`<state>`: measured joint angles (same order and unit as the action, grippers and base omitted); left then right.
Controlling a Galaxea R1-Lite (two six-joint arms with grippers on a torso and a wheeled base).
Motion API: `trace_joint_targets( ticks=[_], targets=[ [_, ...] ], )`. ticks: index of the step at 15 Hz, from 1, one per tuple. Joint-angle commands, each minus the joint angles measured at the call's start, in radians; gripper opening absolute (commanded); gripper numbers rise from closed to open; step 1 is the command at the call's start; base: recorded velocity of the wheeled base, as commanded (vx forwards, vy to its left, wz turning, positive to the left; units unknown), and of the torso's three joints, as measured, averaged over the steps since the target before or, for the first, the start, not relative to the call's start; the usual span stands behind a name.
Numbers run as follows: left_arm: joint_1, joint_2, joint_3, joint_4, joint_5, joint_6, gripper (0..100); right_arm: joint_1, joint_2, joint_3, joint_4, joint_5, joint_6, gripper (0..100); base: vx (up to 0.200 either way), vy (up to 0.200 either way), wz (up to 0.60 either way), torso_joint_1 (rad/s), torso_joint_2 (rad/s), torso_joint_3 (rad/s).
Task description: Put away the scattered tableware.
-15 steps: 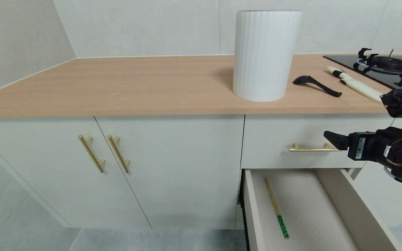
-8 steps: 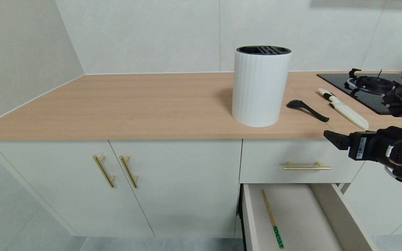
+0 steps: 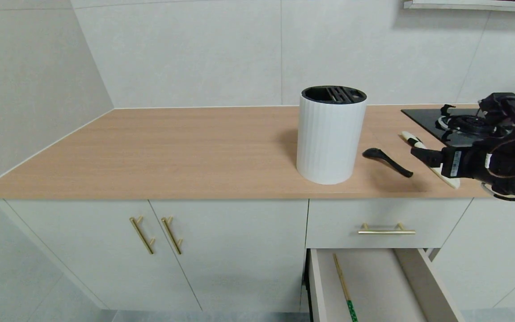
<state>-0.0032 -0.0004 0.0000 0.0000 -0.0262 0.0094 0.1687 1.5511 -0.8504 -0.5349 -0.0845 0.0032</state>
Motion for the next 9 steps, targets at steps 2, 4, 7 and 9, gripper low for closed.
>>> trace_joint_targets(
  ticks=[2,4,7,9],
  targets=[
    [0.000,0.000,0.000,0.000,0.000,0.000,100,-0.069,0.193,-0.240,0.052,0.058,-0.065,100,0.000,0.000,0.00,0.011,-0.03,-0.016],
    [0.000,0.000,0.000,0.000,0.000,-0.002,100,-0.080,0.204,-0.309,0.230,0.183,-0.065,100,0.000,0.000,0.00,0.000,0.00,0.000],
    [0.000,0.000,0.000,0.000,0.000,0.000,100,-0.110,0.216,-0.392,0.397,0.315,-0.063,100,0.000,0.000,0.00,0.000,0.00,0.000],
    [0.000,0.000,0.000,0.000,0.000,0.000,100,-0.144,0.259,-0.398,0.388,0.324,-0.075,100,0.000,0.000,0.00,0.000,0.00,0.000]
  ],
)
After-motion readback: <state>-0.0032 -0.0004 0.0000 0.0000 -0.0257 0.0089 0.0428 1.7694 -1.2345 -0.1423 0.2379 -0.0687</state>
